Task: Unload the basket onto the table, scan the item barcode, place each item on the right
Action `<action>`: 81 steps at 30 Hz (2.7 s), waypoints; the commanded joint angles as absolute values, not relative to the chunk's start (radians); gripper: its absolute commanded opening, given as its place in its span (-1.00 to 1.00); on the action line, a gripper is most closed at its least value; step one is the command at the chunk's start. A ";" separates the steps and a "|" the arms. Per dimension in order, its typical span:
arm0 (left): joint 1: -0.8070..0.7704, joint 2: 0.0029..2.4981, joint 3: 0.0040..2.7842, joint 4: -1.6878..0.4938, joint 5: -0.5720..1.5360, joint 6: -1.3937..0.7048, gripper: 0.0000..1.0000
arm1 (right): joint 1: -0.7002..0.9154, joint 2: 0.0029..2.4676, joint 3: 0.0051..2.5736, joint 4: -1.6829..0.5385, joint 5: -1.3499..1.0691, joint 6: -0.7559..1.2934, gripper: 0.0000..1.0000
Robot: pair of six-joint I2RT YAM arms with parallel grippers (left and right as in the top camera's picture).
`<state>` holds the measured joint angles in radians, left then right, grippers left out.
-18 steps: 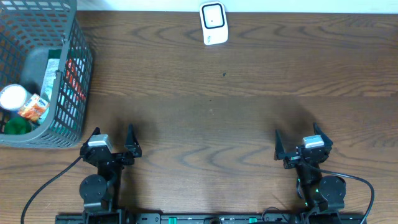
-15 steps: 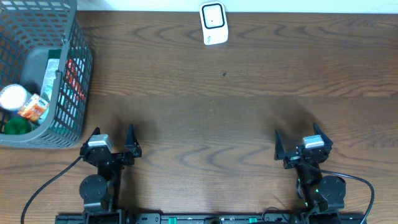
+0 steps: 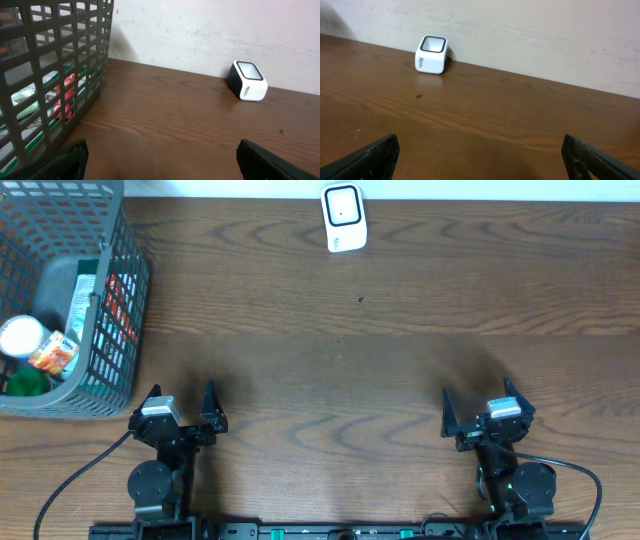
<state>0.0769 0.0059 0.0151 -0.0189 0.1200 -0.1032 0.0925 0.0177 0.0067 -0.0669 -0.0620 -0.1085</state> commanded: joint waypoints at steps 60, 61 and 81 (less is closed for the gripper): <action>0.080 0.004 0.028 0.039 0.236 -0.091 0.90 | 0.082 0.016 0.021 -0.068 -0.086 -0.041 0.98; 0.080 0.004 0.040 0.053 0.253 -0.091 0.91 | 0.082 0.016 0.033 -0.068 -0.107 -0.041 0.99; 0.080 0.120 0.502 -0.148 0.313 -0.193 0.90 | 0.082 0.345 0.638 -0.301 -0.155 -0.030 0.99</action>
